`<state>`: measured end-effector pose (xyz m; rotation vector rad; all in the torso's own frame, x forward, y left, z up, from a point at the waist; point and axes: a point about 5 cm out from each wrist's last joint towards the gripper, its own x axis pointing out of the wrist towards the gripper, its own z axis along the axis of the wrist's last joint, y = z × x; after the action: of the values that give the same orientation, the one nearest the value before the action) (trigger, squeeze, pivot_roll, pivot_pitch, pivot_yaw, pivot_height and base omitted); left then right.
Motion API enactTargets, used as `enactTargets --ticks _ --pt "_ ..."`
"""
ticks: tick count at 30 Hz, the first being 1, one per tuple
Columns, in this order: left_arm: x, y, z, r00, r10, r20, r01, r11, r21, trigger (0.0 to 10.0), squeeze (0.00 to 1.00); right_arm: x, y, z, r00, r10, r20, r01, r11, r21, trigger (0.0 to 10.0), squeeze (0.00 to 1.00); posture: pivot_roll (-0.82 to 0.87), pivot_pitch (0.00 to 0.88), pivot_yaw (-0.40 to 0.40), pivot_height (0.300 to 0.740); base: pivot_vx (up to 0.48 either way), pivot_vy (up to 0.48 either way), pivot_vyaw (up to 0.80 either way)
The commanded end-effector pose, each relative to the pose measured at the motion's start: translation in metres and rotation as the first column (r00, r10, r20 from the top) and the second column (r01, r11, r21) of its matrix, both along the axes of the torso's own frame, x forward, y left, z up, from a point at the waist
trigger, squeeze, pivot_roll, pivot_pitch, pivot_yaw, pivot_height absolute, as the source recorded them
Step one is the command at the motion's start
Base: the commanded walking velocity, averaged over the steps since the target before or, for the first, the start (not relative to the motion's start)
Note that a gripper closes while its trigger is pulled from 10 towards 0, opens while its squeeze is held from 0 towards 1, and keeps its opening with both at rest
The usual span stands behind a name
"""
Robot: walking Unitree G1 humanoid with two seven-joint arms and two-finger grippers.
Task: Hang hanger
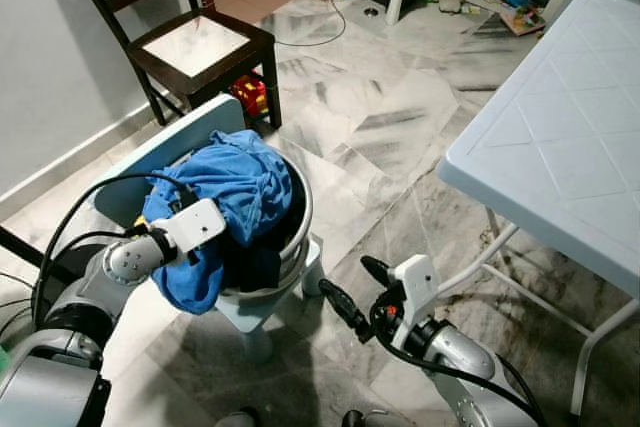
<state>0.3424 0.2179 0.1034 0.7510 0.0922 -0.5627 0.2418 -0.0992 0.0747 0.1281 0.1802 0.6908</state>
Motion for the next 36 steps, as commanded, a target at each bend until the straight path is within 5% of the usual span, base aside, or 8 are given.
enactTargets --ticks 1,13,17,22,23,28,33,36 --pt "-0.001 0.000 -0.001 1.000 0.028 -0.003 -0.028 0.998 -0.055 0.0 0.00 -0.001 -0.002 -0.001 1.000 0.002 -0.009 -0.002 1.000 -0.004 10.0 0.00 0.07 0.202 -0.030 0.740 0.000 0.000 0.00" --pt "-0.009 -0.005 -0.016 0.998 0.049 -0.044 -0.055 0.986 -0.154 0.0 0.00 0.000 -0.002 -0.002 1.000 0.004 -0.009 -0.004 1.000 -0.023 10.0 0.00 0.07 0.205 -0.029 0.740 0.000 0.000 0.00" --pt "-0.004 -0.011 -0.010 0.976 0.211 -0.055 -0.213 0.868 -0.448 0.0 0.00 0.001 -0.004 -0.002 1.000 -0.012 -0.002 0.012 1.000 -0.028 10.0 0.00 0.07 0.206 -0.023 0.740 0.000 0.000 0.00" --pt "-0.009 -0.017 -0.014 0.952 0.292 -0.088 -0.287 0.764 -0.577 0.0 0.00 0.000 -0.005 -0.002 1.000 -0.020 0.001 0.020 0.999 -0.030 10.0 0.00 0.07 0.210 -0.022 0.740 0.000 0.000 0.00" --pt "-0.015 -0.020 -0.020 0.940 0.320 -0.121 -0.324 0.718 -0.615 0.0 0.00 0.000 -0.005 -0.002 1.000 -0.022 0.001 0.022 0.999 -0.032 10.0 0.00 0.07 0.211 -0.025 0.740 0.000 0.000 0.00" --pt "-0.036 -0.028 -0.043 0.933 0.302 -0.197 -0.359 0.716 -0.599 0.0 0.00 -0.001 -0.004 -0.003 1.000 -0.015 0.003 0.015 0.999 -0.043 10.0 0.00 0.07 0.215 -0.031 0.740 0.000 0.000 0.00" --pt "-0.062 -0.034 -0.070 0.934 0.205 -0.293 -0.327 0.823 -0.465 0.0 0.00 0.000 -0.003 -0.003 1.000 0.002 0.006 -0.002 0.999 -0.053 10.0 0.00 0.08 0.223 -0.035 0.740 0.000 0.000 0.00" --pt "-0.070 -0.026 -0.074 0.924 0.225 -0.310 -0.344 0.843 -0.413 0.0 0.00 0.001 -0.003 -0.002 1.000 0.004 0.007 -0.003 0.998 -0.055 10.0 0.00 0.09 0.226 -0.036 0.740 0.000 0.000 0.00"
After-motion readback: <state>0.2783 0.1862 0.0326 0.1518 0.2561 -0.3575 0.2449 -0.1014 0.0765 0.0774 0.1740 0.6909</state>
